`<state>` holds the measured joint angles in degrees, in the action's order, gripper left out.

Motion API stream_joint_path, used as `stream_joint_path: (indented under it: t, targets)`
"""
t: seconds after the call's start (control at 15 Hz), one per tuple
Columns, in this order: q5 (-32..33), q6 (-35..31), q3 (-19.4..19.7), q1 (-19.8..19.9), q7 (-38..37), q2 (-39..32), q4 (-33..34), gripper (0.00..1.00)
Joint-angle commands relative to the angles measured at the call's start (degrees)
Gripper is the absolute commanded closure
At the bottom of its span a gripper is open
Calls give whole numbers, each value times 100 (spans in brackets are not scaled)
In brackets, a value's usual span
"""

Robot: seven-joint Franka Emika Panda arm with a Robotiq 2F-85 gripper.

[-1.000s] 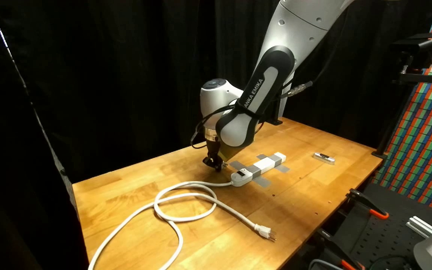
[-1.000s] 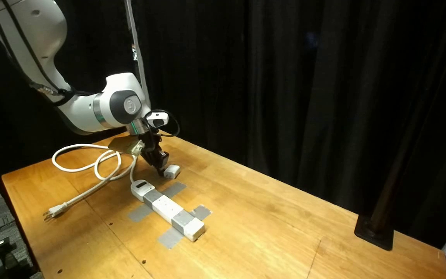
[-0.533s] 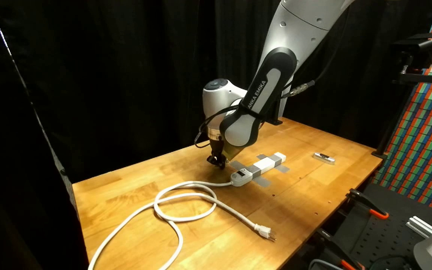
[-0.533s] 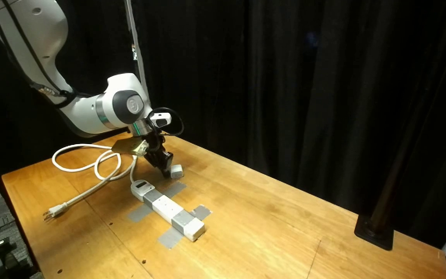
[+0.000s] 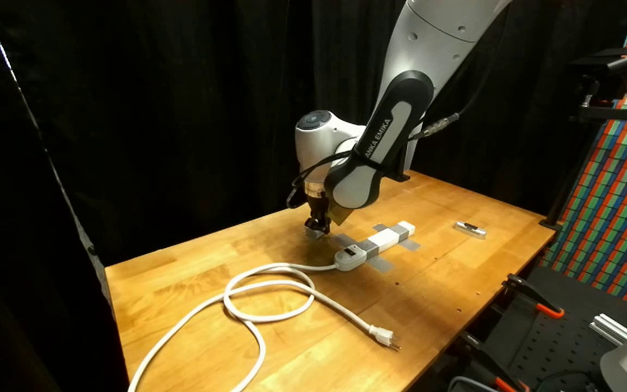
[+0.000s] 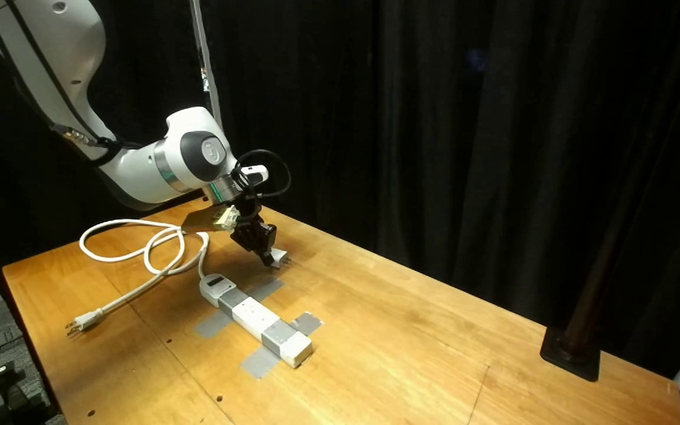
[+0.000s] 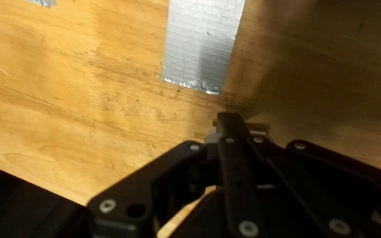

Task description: Plug the charger to the adapter

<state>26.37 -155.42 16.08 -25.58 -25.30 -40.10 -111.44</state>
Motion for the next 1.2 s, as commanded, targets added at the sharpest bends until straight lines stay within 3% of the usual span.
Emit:
stream_joint_path:
  t: [0.0,0.27,0.33,0.47,0.53,0.8,1.0,1.13]
  targets:
    - [396,-115,421,-368,-402,-131,196,99]
    - [1454,21,1397,-1198,-1516,227,240,96]
    - [1791,97,1607,-1404,-1874,335,252,71]
    - [2738,331,1935,-1786,-2657,582,251,68]
    - [2943,346,2395,-2286,-2908,588,183,60]
    - [4484,799,3236,-3396,-4657,461,116,31]
    - [4862,1419,3576,-4124,-5964,189,-39,6]
    - [5010,1976,3559,-4459,-6783,-6,-223,0]
